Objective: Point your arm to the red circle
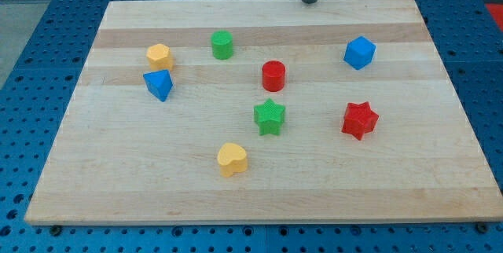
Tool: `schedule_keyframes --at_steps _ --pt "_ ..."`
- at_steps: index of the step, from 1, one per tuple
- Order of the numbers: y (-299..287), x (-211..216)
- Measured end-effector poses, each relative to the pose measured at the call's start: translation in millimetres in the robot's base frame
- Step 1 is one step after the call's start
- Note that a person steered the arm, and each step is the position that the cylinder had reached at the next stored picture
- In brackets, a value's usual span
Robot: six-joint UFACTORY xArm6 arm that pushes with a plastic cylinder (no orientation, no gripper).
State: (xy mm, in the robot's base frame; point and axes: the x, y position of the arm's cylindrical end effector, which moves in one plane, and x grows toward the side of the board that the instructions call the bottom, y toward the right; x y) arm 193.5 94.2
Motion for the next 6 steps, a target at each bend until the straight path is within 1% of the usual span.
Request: schedule_keyframes --at_steps 1,3,4,5,6 --pt "3 1" --pt "13 78" --pt "-35 116" --pt "-97 155" --pt "-101 159"
